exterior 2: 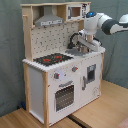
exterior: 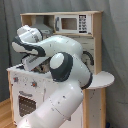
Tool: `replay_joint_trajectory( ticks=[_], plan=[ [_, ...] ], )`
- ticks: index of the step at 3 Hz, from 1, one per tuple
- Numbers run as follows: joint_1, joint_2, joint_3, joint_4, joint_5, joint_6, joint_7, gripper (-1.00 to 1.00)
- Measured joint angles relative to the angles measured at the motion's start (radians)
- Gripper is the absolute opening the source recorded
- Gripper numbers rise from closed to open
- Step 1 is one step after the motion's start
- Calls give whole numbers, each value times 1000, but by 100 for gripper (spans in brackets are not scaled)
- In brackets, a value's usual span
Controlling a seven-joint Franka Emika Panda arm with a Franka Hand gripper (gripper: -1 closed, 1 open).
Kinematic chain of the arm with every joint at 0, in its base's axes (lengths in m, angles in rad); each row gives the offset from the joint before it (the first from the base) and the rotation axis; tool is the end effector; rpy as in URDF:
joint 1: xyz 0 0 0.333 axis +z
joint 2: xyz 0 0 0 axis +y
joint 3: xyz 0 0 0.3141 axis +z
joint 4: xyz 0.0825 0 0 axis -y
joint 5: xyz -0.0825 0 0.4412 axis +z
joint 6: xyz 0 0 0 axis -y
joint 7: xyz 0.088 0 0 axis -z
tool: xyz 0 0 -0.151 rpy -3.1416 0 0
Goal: Play with the kitchen
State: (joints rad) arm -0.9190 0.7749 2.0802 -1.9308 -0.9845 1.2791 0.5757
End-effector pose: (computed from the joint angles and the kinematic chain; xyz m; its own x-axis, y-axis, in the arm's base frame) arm 0.4207 0.3246 0.5226 0.8090 0.5877 0.0001 0.5435 -0.7482 0.3805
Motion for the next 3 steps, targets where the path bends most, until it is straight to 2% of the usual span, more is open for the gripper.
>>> replay_joint_trajectory(
  ticks=[1,2,3],
  plan=[
    [-79,0,47,-30,0,48,3,-100],
    [-155,12,72,-25,0,85,52,-100],
    [-246,56,89,-24,1,84,64,-100]
  ],
)
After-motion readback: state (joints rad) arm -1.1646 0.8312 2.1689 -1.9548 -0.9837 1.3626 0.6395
